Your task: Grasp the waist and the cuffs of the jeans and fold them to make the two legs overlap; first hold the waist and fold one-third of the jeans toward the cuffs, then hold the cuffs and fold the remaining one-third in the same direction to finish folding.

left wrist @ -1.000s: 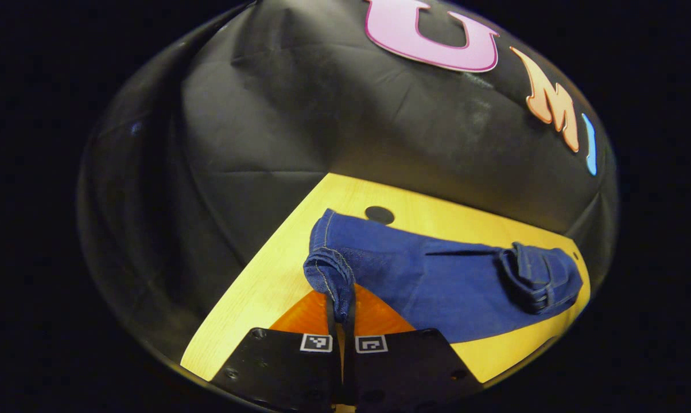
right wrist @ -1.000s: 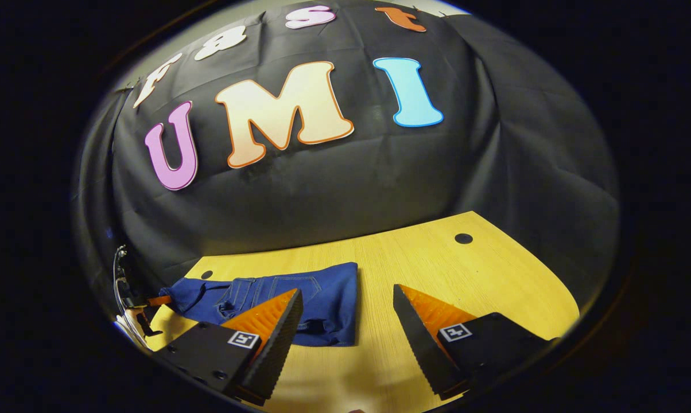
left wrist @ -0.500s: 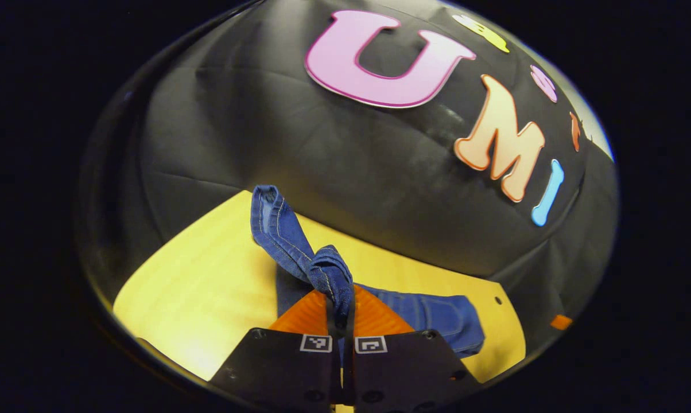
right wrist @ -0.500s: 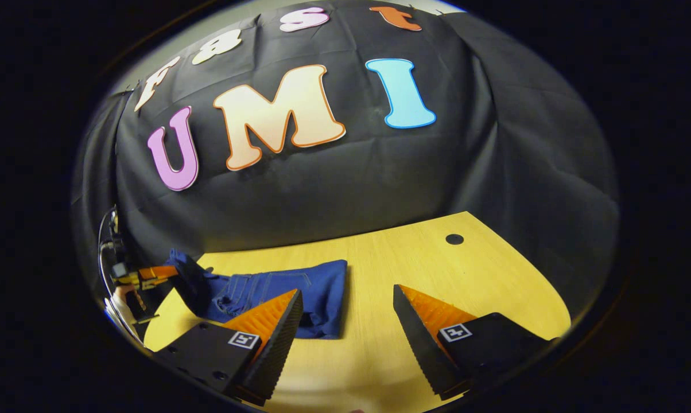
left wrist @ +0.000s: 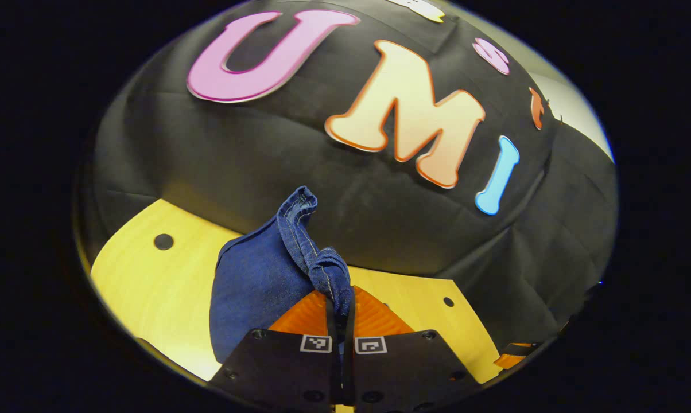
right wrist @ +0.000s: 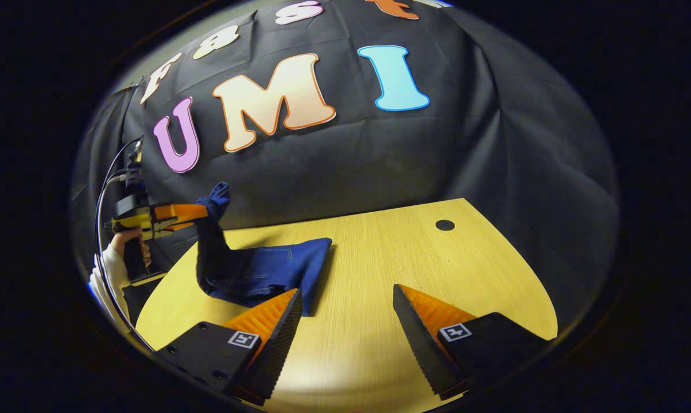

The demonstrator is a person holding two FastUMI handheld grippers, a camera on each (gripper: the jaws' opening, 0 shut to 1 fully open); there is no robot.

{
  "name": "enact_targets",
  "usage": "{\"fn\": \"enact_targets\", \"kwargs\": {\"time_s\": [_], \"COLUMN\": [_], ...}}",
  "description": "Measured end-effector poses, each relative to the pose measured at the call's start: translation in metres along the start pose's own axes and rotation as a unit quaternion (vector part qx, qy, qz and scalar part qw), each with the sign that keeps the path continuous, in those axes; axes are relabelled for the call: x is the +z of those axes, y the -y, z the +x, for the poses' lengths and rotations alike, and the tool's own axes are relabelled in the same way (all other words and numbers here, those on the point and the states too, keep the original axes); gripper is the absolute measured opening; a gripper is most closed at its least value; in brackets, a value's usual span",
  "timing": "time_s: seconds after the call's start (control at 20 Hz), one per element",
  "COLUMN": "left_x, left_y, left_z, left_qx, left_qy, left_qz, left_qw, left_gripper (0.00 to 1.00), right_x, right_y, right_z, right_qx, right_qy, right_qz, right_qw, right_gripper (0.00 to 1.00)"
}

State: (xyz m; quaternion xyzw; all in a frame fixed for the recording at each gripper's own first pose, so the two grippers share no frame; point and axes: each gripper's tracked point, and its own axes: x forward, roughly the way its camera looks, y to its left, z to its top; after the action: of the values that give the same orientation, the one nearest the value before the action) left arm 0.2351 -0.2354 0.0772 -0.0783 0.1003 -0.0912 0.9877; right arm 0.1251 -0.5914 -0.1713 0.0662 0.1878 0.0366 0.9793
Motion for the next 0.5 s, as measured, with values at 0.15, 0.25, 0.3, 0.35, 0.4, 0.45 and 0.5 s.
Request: {"fn": "enact_targets", "kwargs": {"time_s": [0.15,0.25,0.3,0.35,0.4,0.45,0.5], "left_x": [-0.03,-0.062,-0.082,-0.101,-0.12,-0.137,-0.15], "left_y": [0.029,0.034,0.033,0.031,0.029,0.026,0.022], "left_z": [0.021,0.024,0.026,0.026,0.025,0.021,0.018], "left_qx": [0.002,0.014,0.023,0.031,0.038,0.046,0.053], "left_qy": [-0.033,-0.058,-0.071,-0.087,-0.1,-0.111,-0.119], "left_qz": [0.025,0.054,0.073,0.091,0.111,0.135,0.162], "left_qw": [0.999,0.997,0.995,0.992,0.988,0.984,0.978], "left_gripper": [0.0,0.0,0.0,0.0,0.0,0.0,0.0], "right_x": [-0.003,-0.005,-0.005,-0.005,-0.007,-0.008,-0.01], "right_y": [0.017,0.028,0.032,0.036,0.039,0.042,0.044], "right_z": [0.0,-0.001,-0.002,-0.002,-0.003,-0.003,-0.003], "right_qx": [0.002,-0.003,-0.004,-0.006,-0.007,-0.009,-0.01], "right_qy": [-0.004,-0.007,-0.009,-0.009,-0.011,-0.012,-0.015], "right_qz": [0.01,0.021,0.026,0.029,0.029,0.025,0.021], "right_qw": [1.0,1.0,1.0,1.0,1.0,1.0,1.0], "right_gripper": [0.98,0.98,0.98,0.98,0.98,0.98,0.98]}}
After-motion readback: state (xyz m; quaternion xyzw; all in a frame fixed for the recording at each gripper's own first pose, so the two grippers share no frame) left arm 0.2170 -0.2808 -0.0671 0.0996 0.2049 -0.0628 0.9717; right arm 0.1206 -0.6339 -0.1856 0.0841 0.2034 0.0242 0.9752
